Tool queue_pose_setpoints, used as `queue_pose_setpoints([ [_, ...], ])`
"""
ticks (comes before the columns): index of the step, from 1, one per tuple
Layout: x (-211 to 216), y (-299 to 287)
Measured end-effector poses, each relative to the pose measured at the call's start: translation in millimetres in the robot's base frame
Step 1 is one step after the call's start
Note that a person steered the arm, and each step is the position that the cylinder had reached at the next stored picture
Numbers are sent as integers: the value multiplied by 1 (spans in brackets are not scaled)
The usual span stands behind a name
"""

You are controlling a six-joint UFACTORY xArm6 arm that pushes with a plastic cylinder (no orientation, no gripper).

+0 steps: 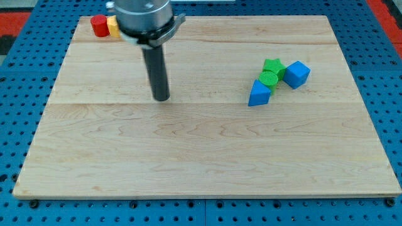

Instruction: Move your arm close to yellow hexagon

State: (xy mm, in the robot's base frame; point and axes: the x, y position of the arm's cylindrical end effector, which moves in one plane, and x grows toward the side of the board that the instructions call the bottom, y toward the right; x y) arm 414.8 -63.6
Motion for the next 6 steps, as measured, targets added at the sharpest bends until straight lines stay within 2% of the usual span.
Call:
queue_pose_setpoints([
  [1, -55, 51],
  [2, -128, 82],
  [3, -197, 59],
  [4, -223, -8],
  [6, -223, -56],
])
